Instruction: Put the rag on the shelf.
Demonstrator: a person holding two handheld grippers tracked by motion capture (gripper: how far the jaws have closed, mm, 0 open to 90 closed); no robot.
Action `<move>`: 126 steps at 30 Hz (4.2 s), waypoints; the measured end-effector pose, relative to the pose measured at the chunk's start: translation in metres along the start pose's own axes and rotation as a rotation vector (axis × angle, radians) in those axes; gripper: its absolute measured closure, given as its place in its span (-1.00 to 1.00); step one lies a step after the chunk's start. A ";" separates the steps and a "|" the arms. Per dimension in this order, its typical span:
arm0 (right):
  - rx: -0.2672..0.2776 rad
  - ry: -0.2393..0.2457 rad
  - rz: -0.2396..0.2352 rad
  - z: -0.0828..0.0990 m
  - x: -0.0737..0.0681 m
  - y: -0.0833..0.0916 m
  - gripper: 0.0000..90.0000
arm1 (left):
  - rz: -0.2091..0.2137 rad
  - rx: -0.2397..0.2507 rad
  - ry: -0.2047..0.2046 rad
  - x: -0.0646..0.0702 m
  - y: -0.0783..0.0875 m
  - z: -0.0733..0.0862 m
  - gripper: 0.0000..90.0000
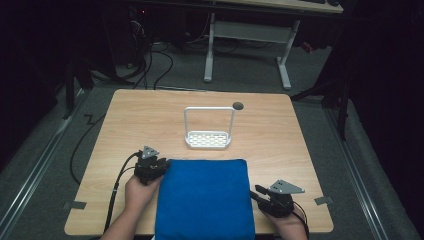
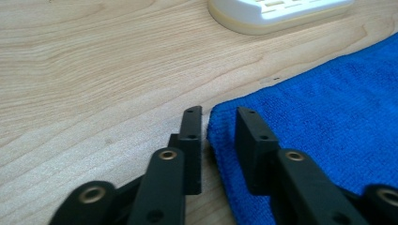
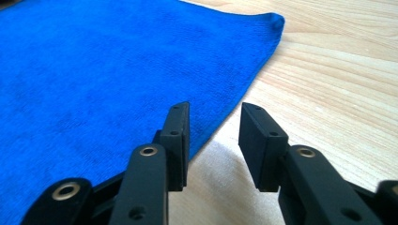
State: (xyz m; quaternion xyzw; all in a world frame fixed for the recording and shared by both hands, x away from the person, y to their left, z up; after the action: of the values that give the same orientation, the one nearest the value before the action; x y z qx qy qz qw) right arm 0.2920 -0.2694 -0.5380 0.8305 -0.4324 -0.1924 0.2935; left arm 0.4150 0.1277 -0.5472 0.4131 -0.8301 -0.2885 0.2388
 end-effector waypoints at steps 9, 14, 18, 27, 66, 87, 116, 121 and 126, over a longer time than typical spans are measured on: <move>0.033 -0.031 0.102 -0.017 0.002 -0.010 0.20 | 0.004 -0.006 -0.024 0.002 -0.001 0.001 0.87; 0.026 -0.027 0.168 -0.040 0.012 -0.026 0.27 | -0.002 -0.005 -0.030 0.003 -0.001 0.001 0.87; 0.001 -0.049 0.185 -0.054 0.022 -0.045 0.25 | -0.005 -0.005 -0.033 0.004 -0.001 0.001 0.87; -0.045 -0.093 0.164 -0.077 0.035 -0.075 0.04 | 0.008 -0.003 -0.018 0.002 0.000 0.001 0.86; -0.015 0.005 0.084 -0.073 0.015 -0.073 0.95 | 0.025 0.057 -0.018 0.000 0.008 0.002 0.95; 0.233 0.025 0.095 -0.092 0.001 -0.018 0.95 | 0.044 0.293 -0.070 0.019 0.060 -0.013 0.95; 0.546 0.102 0.148 -0.146 -0.023 0.066 0.96 | 0.046 0.586 -0.190 0.052 0.149 -0.069 0.96; 0.589 0.118 0.167 -0.163 -0.021 0.078 0.96 | 0.037 0.619 -0.205 0.051 0.155 -0.087 0.96; 0.614 0.126 0.178 -0.182 -0.019 0.086 0.96 | 0.032 0.645 -0.227 0.053 0.160 -0.104 0.96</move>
State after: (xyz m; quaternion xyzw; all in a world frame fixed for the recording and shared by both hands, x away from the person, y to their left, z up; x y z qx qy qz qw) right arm 0.3337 -0.2340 -0.3433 0.8496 -0.5221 0.0253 0.0711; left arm 0.3645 0.1331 -0.3563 0.4196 -0.9062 -0.0516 0.0067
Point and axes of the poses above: each handheld gripper's, and its own axes: y roughly backward along the jaws, z roughly out of its underside, x roughly to its right, the point moved 2 cm from there along -y, roughly forward along the jaws, and after that the axes turned 3 degrees about -x, right-handed, at the moved point
